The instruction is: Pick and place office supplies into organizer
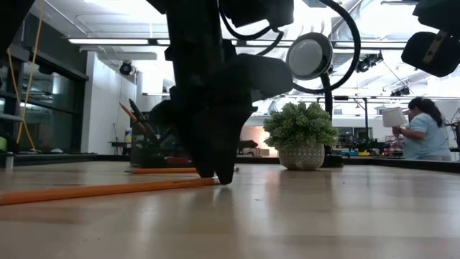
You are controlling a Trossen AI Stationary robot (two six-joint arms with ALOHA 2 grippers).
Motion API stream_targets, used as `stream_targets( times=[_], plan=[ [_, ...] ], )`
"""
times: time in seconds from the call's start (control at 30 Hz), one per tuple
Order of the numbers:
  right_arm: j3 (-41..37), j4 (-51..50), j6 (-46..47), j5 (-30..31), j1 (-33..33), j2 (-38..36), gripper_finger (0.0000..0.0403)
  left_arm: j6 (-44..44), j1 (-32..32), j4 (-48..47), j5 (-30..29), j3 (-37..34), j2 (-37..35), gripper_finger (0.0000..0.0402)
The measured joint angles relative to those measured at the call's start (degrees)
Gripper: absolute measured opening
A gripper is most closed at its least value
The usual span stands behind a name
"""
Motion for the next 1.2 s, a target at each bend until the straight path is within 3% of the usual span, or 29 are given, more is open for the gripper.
stream_targets(
  times=[0.63,0.77,1.0,1.2],
  plan=[
    [0.0,-0.04,1.03,0.07,-0.01,0.0,0.0004,-0.04,0.15,0.58,-1.95,0.02,0.48,0.0134],
    [0.0,-0.04,1.03,0.07,0.0,0.0,0.0001,-0.03,0.13,0.75,-3.08,0.0,0.52,0.0102],
    [0.0,-0.07,1.03,0.09,0.0,0.0,0.0004,2.22,0.26,3.43,-4.74,-0.02,0.68,0.0013],
    [0.0,-0.07,1.18,0.09,-0.01,0.0,0.0003,2.35,0.25,4.46,-4.85,0.04,1.16,0.0016]
  ],
)
